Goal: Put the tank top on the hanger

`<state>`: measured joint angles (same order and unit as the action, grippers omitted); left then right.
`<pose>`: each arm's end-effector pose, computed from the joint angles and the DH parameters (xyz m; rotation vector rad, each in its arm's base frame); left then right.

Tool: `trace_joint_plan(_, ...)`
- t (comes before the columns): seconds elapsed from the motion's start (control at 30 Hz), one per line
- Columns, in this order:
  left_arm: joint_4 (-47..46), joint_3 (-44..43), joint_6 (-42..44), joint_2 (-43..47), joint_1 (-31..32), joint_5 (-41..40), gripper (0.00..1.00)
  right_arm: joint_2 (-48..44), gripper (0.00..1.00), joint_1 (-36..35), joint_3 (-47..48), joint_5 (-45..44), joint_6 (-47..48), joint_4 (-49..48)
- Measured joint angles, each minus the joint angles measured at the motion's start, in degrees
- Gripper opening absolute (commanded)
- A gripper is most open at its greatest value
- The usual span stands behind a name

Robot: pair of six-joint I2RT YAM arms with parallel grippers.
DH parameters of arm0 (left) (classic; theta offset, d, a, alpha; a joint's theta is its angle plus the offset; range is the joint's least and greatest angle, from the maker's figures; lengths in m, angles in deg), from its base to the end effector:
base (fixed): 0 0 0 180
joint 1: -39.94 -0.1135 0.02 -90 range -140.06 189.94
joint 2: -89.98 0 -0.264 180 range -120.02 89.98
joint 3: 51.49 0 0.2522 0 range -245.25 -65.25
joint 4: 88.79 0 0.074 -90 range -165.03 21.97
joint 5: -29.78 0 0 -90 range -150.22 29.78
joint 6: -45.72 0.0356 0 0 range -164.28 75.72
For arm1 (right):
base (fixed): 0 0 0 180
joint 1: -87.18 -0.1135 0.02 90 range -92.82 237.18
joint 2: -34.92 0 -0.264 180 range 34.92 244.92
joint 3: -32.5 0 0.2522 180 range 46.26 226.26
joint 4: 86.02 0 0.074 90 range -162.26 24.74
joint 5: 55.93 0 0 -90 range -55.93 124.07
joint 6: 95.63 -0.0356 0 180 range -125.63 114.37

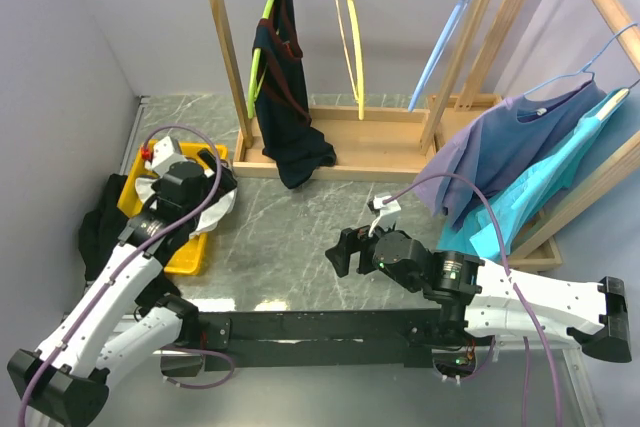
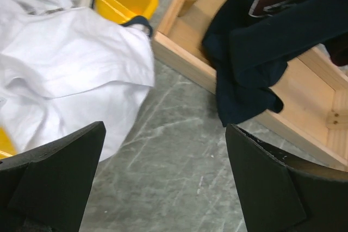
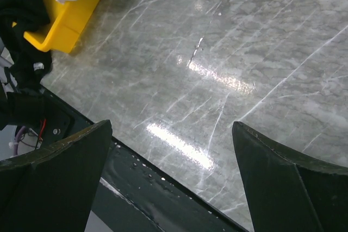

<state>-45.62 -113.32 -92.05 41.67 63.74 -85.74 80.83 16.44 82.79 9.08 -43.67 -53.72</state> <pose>0.1726 -0.0594 0.3171 -0.6833 1.9310 -0.3174 0.0741 0.1665 0.2726 -0.3184 2.0681 0.7472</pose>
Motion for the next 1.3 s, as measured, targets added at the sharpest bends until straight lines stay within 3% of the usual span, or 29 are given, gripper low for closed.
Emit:
trace_joint_plan(0.43,13.2,-2.9,-9.7,0.5,-1.7,-11.5,0.99,0.1,1.0,0.0,0.0,-0.2,0.0,0.2)
trace_joint_plan(0.5,14.9,-2.9,-10.5,0.5,-5.9,-12.4,0.99,0.2,1.0,0.0,0.0,-0.1,0.0,0.2)
trace_joint_plan(0.7,14.6,-0.9,-10.1,-0.6,-30.2,-12.6,0.99,0.5,1.0,0.0,0.0,0.7,0.2,0.2)
trace_joint_plan(0.83,14.3,0.0,-10.4,-5.5,-40.0,-12.3,1.0,0.2,1.0,0.0,0.0,1.2,0.4,0.2)
trace_joint_plan(1.07,11.5,1.5,-14.5,-19.0,-47.1,-10.0,0.99,-0.3,1.0,0.0,0.0,2.1,0.6,1.0)
trace_joint_plan(1.2,9.0,3.7,-15.3,-25.1,-49.4,-6.1,0.77,-2.7,1.0,0.0,-0.3,2.1,0.6,1.2)
trace_joint_plan(1.23,8.7,3.8,-15.7,-25.9,-49.7,-5.5,0.64,-3.3,1.0,0.0,-0.3,2.0,0.5,1.2)
trace_joint_plan(1.3,8.5,3.8,-16.0,-26.6,-50.0,-4.4,0.5,-3.9,1.0,0.0,-0.3,1.9,0.4,1.2)
